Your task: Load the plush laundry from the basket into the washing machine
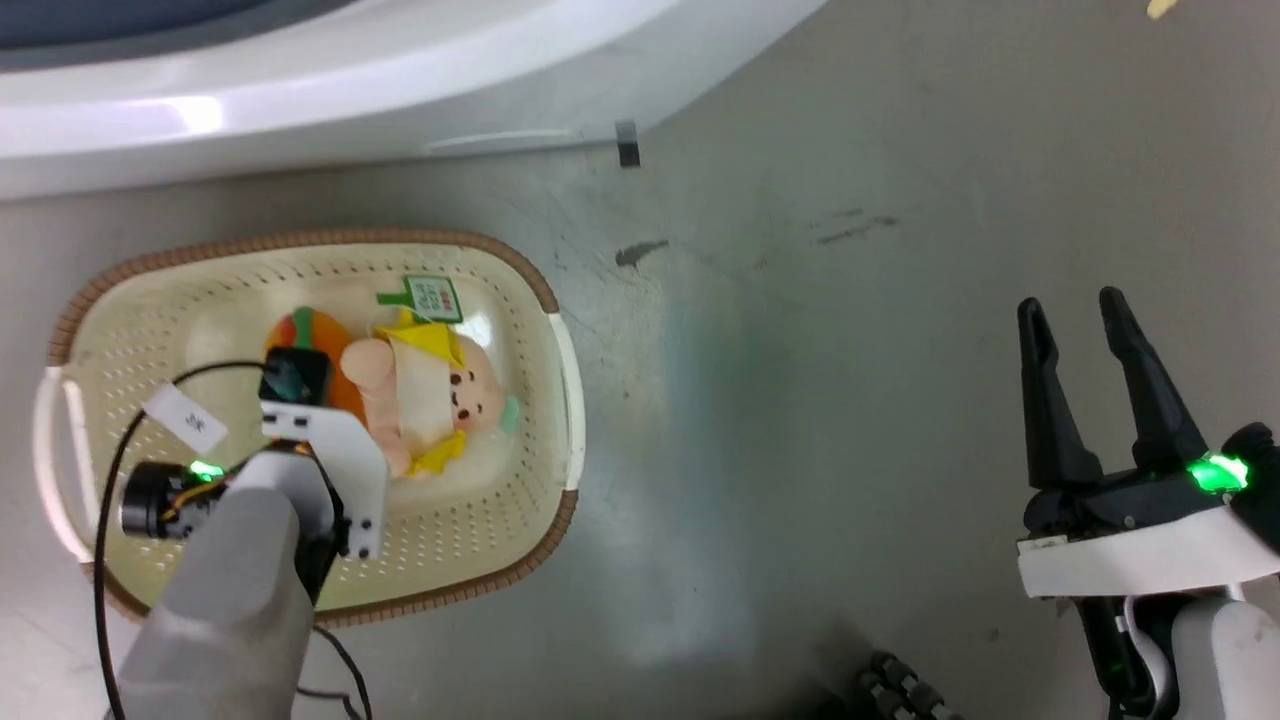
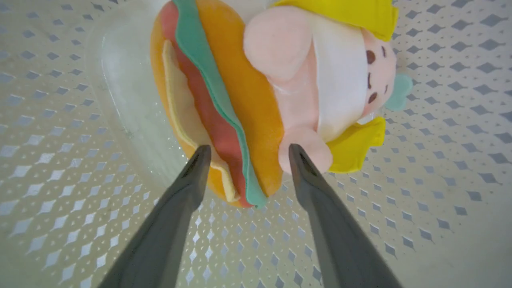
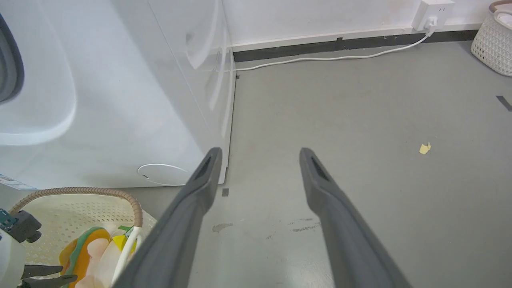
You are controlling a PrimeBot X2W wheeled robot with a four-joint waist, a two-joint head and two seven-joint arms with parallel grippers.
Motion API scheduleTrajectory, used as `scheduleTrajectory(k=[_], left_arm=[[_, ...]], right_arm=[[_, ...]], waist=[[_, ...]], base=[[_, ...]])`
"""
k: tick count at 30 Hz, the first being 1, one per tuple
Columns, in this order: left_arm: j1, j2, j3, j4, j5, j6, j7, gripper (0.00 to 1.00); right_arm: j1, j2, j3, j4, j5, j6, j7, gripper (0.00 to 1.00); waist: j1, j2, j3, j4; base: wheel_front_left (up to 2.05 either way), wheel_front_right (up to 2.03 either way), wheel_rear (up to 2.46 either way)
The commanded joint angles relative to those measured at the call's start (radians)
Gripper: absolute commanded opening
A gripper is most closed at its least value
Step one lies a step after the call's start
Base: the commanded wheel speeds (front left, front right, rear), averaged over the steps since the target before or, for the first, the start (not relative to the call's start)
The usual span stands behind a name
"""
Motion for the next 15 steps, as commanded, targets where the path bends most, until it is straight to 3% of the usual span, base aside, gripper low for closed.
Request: scheduleTrajectory(k=[1,11,12,13,15], left_arm=[[-0.045,0.011,-0.010,0.034,-0.010,0.001,0.007,1.00],[-0.159,0.006,-0.005,0.133,-0.073,0.006,0.008,0.98],[-0.167,0.007,-0.011,0.144,-0.072,0.004,0.011,0.39],[-0.174,0.009,-0.015,0.154,-0.074,0.003,0.012,0.00],[-0.187,0.012,-0.021,0.175,-0.081,-0.001,0.011,0.00]], right_arm=[[-0.022,0.000,-0.003,-0.008,0.016,-0.001,-0.013,1.00],[-0.038,0.000,0.009,-0.017,0.040,-0.001,-0.033,1.00],[-0.041,0.000,0.009,-0.016,0.041,-0.001,-0.036,1.00],[-0.044,0.000,0.010,-0.015,0.042,-0.001,-0.038,1.00],[-0.052,0.000,0.012,-0.011,0.044,-0.001,-0.042,1.00]], waist=[[-0.0001,0.0000,0.033,-0.012],[-0.0001,0.0000,0.128,-0.033],[-0.0001,0.0000,0.136,-0.036],[-0.0001,0.0000,0.144,-0.038],[-0.0001,0.0000,0.158,-0.045]], base=[[0.00,0.00,0.00],[0.00,0.00,0.00],[0.00,0.00,0.00],[0.00,0.00,0.00],[0.00,0.00,0.00]])
